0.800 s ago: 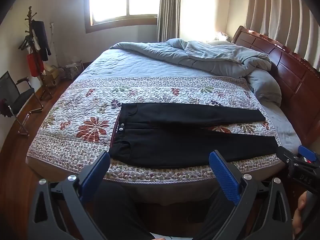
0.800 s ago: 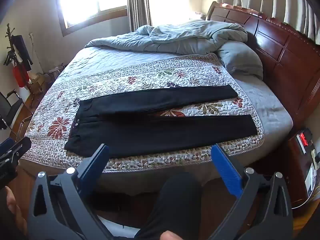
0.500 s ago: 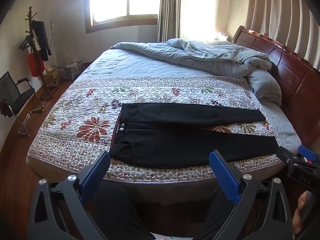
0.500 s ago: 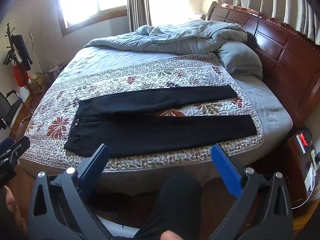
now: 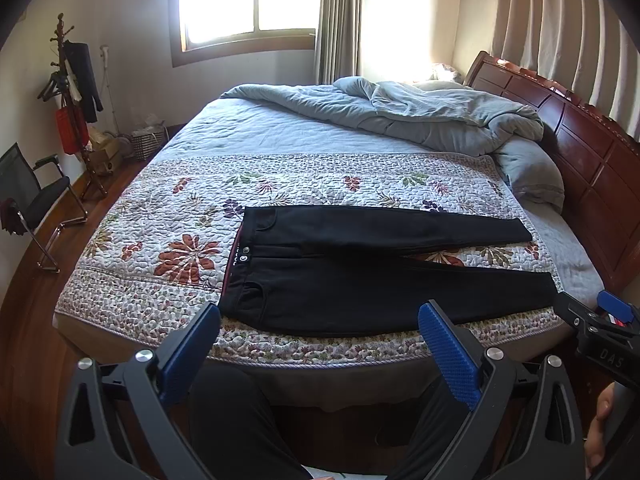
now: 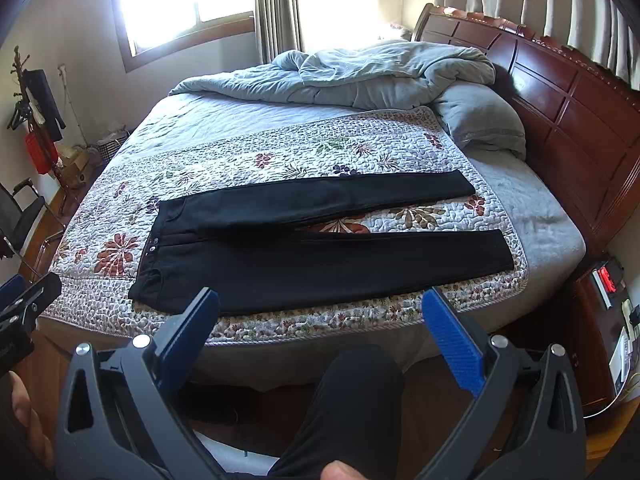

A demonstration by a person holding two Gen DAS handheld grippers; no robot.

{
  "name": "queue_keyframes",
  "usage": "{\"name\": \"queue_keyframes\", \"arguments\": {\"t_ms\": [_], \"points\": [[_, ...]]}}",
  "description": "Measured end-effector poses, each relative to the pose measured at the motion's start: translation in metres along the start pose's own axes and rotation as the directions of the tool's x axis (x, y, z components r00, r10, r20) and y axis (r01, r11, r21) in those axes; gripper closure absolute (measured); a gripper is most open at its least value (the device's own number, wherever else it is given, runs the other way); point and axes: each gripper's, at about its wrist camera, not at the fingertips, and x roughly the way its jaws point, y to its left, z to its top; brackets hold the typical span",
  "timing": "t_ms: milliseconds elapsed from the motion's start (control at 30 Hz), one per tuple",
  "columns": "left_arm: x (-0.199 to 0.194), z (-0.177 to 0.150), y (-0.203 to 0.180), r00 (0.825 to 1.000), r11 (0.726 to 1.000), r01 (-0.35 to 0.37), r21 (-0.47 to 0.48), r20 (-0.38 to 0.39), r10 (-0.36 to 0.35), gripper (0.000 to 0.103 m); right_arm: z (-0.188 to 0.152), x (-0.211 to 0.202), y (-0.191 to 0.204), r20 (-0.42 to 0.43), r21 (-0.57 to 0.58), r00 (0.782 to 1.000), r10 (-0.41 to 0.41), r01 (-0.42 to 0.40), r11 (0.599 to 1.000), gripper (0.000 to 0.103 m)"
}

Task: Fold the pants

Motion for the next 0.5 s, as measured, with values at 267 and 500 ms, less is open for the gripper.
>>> {"name": "queue_keyframes", "arguments": {"t_ms": [267, 500], "points": [[0.0037, -0.0023, -0.0003, 1.000, 1.000, -0.001, 0.001, -0.002, 0.001, 0.004, -0.0006, -0.0010, -0.0010, -0.002, -0.001, 1.000, -0.003, 0.003, 1.000, 0.002], [0.0074, -0.0008, 0.0012, 1.000, 1.000, -0.004, -0.001, -0.008, 0.004, 0.004, -0.0016, -0.0005, -0.0026, -0.004, 0.002, 1.000, -0.002, 0.002, 1.000, 0.002]]}}
